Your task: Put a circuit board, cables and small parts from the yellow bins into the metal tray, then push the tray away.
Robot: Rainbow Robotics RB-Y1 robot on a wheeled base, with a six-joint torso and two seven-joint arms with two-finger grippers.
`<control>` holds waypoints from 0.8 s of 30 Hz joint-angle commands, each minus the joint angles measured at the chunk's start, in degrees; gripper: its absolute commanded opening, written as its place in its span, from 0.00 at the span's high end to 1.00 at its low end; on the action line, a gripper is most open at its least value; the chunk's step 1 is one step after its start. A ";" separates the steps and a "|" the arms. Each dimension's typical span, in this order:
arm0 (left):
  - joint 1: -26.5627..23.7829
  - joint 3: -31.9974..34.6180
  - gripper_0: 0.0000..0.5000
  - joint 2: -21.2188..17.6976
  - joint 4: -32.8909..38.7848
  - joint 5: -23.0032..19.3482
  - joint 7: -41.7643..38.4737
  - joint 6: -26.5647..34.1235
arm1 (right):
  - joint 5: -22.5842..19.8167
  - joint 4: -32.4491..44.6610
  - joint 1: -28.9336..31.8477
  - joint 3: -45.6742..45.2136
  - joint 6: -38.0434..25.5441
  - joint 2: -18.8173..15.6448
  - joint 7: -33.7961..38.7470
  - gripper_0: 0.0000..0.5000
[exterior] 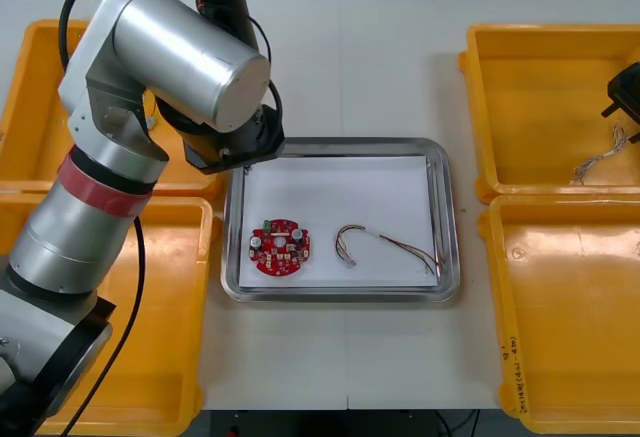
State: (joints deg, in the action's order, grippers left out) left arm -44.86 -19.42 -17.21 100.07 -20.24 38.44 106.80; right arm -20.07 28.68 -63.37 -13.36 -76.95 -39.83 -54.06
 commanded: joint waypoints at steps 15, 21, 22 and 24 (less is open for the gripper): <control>-1.10 -8.44 1.00 1.39 -11.65 1.00 -1.88 -14.34 | -2.43 -6.18 -2.28 -1.85 7.87 0.46 3.35 0.00; -1.10 -8.44 1.00 1.21 -14.55 1.35 -1.62 -16.27 | -3.92 -6.18 -0.79 -1.85 8.40 0.46 3.61 0.00; -1.10 -8.44 1.00 1.21 -14.55 1.35 -1.53 -16.27 | -4.19 -6.18 -0.70 -1.85 8.49 0.46 3.61 0.00; -1.10 -8.44 1.00 1.03 -14.55 1.00 -1.53 -16.36 | -4.80 -6.18 -0.17 -1.85 8.58 0.55 3.70 0.00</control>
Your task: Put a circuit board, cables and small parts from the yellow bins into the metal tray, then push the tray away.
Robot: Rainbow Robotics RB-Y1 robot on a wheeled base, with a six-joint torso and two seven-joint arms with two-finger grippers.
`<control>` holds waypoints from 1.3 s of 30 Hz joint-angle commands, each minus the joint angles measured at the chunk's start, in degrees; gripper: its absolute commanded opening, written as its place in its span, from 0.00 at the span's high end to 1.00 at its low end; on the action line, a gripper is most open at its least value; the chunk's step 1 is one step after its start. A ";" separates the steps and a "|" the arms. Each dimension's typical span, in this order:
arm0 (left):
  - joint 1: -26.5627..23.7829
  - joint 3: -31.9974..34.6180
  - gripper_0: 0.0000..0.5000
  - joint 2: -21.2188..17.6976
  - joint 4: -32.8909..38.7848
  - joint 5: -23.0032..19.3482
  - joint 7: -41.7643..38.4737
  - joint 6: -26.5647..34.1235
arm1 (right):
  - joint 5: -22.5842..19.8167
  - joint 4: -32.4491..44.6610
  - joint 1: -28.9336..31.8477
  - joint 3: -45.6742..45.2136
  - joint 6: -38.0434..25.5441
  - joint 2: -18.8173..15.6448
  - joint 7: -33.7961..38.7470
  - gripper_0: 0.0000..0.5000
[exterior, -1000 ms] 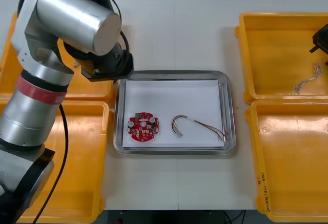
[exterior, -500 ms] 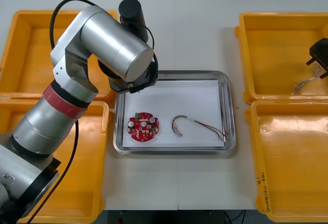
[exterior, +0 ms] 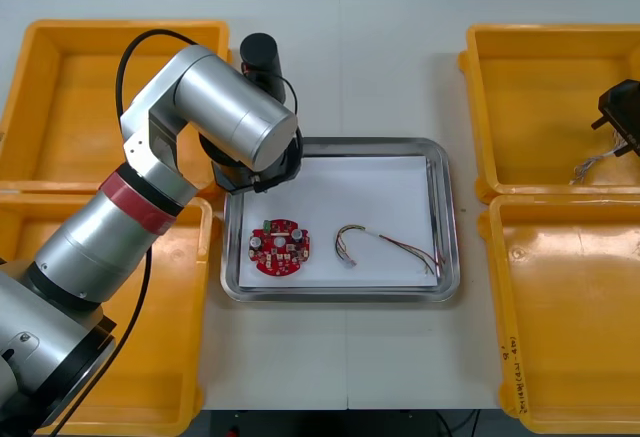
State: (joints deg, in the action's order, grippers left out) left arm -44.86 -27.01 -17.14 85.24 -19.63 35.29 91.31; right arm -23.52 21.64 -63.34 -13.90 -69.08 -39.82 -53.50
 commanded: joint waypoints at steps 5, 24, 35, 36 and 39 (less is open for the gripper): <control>-1.01 -0.85 1.00 0.62 0.28 -0.41 1.45 -0.87 | -1.97 0.86 0.94 -1.30 0.88 0.53 3.05 0.00; -0.49 -0.85 0.00 -0.09 0.54 -1.37 0.39 -1.48 | -4.51 0.86 4.98 0.46 3.95 1.58 3.05 0.00; -0.93 0.91 0.00 -2.64 7.83 -2.61 1.71 4.49 | -5.31 0.86 5.86 1.95 4.22 2.11 3.23 0.84; -0.93 1.17 0.00 -2.90 8.45 -3.04 1.88 5.20 | -5.31 0.86 5.86 2.04 4.22 2.11 3.14 0.93; -1.37 2.66 0.00 -4.31 10.56 -5.33 2.41 7.48 | -5.31 0.86 5.86 2.57 4.22 2.11 2.96 1.00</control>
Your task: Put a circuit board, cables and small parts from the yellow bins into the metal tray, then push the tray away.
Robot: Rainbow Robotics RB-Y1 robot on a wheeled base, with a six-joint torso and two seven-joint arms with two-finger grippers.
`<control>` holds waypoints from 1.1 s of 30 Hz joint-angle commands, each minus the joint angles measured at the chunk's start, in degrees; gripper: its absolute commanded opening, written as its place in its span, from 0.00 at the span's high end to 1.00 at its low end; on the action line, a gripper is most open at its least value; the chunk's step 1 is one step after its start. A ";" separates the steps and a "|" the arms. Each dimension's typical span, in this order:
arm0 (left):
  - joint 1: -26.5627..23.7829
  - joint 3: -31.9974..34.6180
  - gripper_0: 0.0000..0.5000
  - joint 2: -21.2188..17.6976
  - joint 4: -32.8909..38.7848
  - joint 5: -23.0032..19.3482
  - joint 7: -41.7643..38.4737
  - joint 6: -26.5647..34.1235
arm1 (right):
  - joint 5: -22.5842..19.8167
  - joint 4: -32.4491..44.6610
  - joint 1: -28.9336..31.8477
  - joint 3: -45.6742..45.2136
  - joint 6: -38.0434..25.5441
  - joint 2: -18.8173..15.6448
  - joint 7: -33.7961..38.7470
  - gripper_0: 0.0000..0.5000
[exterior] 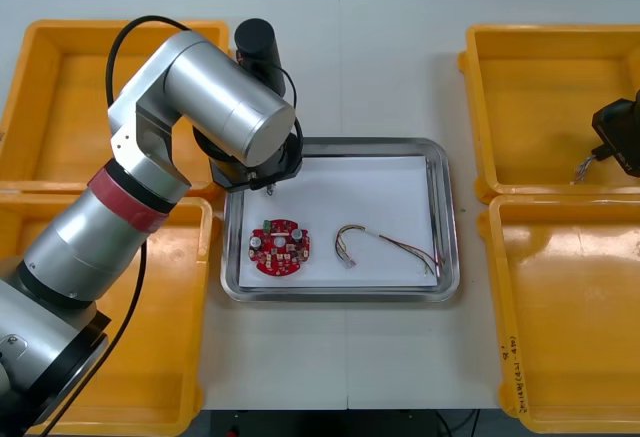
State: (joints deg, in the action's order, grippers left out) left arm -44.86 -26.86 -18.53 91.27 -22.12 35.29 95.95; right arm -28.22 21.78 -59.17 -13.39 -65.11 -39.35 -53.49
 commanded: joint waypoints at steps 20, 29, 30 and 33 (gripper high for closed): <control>-4.18 15.70 0.00 -15.57 7.25 -17.43 11.82 10.66 | -0.26 19.61 1.69 2.14 -22.08 -1.61 3.13 1.00; -4.88 19.56 0.00 -19.17 2.33 -17.52 22.71 10.57 | -0.26 34.12 1.87 0.03 -37.55 -3.19 2.60 1.00; -4.97 19.74 0.00 -19.44 1.81 -17.52 23.42 10.40 | -0.26 35.26 2.05 -0.06 -38.60 -3.28 2.60 1.00; -5.50 20.62 0.00 -20.05 -1.09 -17.43 27.55 8.73 | -0.61 42.90 3.72 -0.15 -43.88 -3.45 2.60 1.00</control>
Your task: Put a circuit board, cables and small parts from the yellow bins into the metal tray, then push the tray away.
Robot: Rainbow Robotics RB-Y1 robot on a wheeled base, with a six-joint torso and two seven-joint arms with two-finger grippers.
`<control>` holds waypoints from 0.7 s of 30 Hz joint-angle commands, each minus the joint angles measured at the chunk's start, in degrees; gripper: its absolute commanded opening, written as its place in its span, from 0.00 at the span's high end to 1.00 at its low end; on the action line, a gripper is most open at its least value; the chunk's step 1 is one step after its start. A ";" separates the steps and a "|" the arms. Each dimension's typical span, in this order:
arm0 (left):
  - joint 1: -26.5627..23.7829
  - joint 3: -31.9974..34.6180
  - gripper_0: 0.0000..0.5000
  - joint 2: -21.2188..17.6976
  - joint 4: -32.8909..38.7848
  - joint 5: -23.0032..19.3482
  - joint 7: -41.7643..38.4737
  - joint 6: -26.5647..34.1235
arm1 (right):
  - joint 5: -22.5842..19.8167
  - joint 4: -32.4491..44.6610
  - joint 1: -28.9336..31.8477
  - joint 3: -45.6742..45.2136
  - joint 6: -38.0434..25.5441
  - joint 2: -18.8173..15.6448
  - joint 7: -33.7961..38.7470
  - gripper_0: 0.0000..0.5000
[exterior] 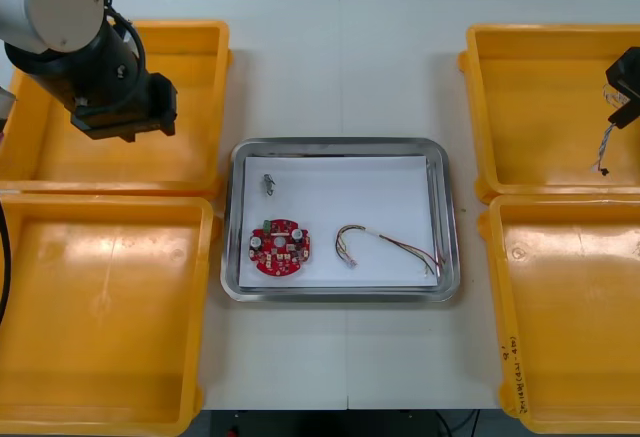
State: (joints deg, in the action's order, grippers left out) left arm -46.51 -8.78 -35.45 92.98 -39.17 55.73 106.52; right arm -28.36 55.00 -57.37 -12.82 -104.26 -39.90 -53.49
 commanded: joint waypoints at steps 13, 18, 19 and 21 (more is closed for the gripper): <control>-6.14 3.15 0.00 -3.75 -16.60 0.50 23.55 -14.76 | -10.93 36.06 10.52 1.49 -5.74 -1.85 1.89 1.00; -6.84 3.07 0.00 -3.75 -20.56 1.03 28.38 -17.66 | -15.33 45.73 13.43 6.06 -5.74 -1.85 1.45 1.00; -7.11 3.07 0.00 -3.75 -21.70 1.20 29.70 -18.19 | -16.29 48.10 13.86 7.46 -5.74 -1.85 1.19 1.00; -7.63 3.07 0.00 -3.75 -23.63 1.38 31.90 -18.98 | -17.52 51.70 14.74 9.92 -5.74 -1.85 0.58 1.00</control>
State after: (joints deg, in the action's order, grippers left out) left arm -50.11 -7.13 -36.85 71.44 -38.70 81.69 89.18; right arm -43.96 101.02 -44.06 -7.78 -109.76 -40.07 -53.49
